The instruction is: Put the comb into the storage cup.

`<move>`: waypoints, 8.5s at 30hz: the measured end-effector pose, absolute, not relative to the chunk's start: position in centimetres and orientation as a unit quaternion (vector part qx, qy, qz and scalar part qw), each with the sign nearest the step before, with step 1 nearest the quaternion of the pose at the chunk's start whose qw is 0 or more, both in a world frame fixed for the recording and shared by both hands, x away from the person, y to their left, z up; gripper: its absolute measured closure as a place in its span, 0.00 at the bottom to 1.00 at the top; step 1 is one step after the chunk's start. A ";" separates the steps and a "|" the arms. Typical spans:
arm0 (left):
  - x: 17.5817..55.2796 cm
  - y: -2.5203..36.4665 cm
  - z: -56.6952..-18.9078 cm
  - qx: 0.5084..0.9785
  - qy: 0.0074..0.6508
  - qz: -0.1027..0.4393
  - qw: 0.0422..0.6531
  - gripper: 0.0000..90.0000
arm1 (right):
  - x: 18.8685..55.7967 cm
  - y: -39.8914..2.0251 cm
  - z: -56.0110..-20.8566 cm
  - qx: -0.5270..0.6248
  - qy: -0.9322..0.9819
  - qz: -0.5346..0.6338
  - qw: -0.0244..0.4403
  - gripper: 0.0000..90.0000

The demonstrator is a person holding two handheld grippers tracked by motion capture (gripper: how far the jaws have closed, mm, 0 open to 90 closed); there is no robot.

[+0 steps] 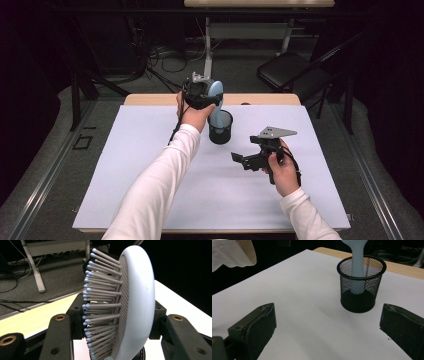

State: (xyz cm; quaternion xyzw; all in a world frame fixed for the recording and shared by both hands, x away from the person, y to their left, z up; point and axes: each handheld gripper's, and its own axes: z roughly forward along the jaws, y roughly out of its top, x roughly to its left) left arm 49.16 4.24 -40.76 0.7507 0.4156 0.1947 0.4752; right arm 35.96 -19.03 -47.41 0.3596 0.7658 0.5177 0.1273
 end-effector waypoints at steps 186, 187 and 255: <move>48.8 6.2 -40.0 0.774 0.412 0.152 0.457 0.01 | 36.4 -19.6 -47.7 0.368 0.767 0.510 0.130 0.01; 48.8 6.3 -39.9 0.773 0.411 0.151 0.459 0.01 | 36.4 -19.6 -47.7 0.369 0.766 0.510 0.130 0.01; 41.5 13.7 -39.2 0.797 0.351 0.117 0.477 0.01 | 36.6 -20.3 -47.9 0.381 0.762 0.507 0.129 0.01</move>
